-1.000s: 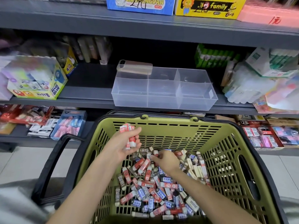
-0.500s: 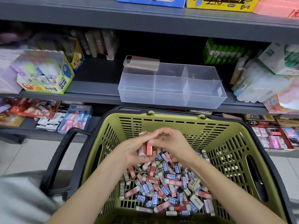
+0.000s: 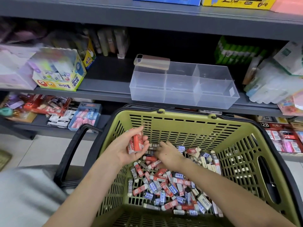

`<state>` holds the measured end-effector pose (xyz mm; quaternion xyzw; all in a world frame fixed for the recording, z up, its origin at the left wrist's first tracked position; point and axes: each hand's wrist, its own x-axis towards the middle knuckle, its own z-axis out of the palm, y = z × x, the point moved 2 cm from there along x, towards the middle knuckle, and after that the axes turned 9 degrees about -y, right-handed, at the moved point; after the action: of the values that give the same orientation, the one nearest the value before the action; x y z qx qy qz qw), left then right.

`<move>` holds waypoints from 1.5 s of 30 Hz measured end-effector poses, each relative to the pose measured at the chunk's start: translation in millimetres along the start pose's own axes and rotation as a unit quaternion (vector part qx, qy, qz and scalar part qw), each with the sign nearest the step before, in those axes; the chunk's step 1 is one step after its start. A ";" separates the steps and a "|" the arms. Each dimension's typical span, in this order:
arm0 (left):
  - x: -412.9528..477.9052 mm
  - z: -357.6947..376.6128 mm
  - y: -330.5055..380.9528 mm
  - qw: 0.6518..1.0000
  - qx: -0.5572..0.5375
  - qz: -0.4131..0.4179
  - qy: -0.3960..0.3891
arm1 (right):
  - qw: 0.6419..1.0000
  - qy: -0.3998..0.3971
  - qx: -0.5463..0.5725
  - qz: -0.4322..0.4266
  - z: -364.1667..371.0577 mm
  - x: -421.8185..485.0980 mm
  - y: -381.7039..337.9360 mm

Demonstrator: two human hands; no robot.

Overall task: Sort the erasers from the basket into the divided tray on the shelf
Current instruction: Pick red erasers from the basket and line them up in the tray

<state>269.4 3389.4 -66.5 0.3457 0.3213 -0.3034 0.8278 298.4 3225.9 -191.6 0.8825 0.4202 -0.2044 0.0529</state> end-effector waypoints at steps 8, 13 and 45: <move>4.4 -3.6 -4.0 0.996 0.036 0.052 0.057 | 0.968 0.065 0.180 0.164 1.3 -18.5 -2.5; 4.5 -4.1 -7.3 0.993 0.091 0.055 0.057 | 0.753 0.184 0.628 0.067 -47.2 -36.1 -24.3; -16.2 -3.5 16.4 0.990 0.011 0.124 -0.062 | 0.994 -0.092 0.010 0.058 11.5 19.6 -29.3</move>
<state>270.3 3406.2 -50.3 0.3726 0.2210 -0.2231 0.8733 283.5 3255.8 -207.7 0.8832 0.3599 -0.2857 0.0938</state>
